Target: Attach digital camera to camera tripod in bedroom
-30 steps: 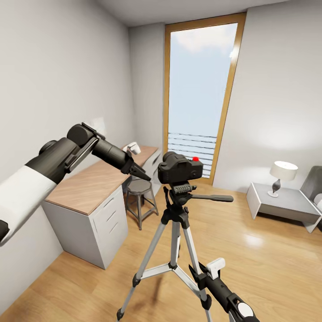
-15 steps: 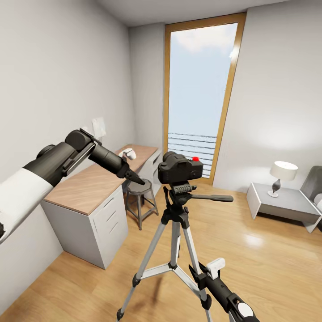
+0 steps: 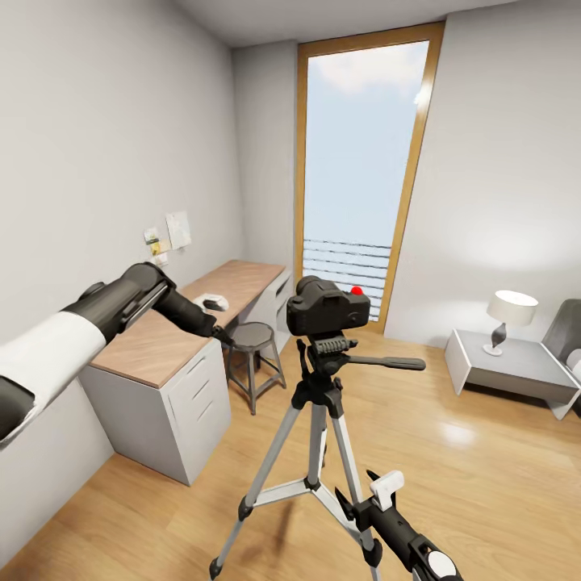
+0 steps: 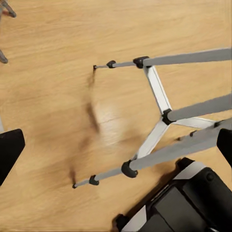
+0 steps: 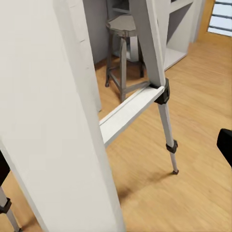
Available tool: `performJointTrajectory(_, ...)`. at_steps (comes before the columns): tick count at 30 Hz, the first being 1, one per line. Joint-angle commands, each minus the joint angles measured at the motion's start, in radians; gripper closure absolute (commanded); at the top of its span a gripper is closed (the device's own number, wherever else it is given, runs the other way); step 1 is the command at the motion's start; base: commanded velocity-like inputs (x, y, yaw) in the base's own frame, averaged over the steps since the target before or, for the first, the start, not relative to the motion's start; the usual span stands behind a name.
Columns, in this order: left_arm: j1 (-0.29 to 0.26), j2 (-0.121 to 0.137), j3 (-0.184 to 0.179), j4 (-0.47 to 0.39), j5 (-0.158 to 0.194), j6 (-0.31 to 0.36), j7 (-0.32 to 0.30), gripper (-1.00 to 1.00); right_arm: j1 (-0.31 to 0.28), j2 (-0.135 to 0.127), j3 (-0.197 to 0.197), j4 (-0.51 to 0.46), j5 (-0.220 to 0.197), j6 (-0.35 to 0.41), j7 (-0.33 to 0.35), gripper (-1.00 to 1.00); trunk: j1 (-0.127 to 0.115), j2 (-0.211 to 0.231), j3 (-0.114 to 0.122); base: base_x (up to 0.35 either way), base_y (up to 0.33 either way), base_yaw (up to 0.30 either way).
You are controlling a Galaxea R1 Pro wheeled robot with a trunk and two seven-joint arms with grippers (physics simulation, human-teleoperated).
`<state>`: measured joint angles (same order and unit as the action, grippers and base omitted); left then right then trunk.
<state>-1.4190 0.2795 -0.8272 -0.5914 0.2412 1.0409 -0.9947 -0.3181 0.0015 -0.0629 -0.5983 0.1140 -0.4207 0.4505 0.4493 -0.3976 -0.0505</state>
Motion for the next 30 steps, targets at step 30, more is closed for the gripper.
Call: performJointTrajectory(30, 0.007, -0.171, 0.0, 0.498, 0.018, -0.228, 0.396, -1.0, 0.002, -0.036, -0.003, 0.156, 0.01, -0.248, 0.01, -1.0, 0.001, -0.002, -0.002, 0.0, 0.0, 0.0)
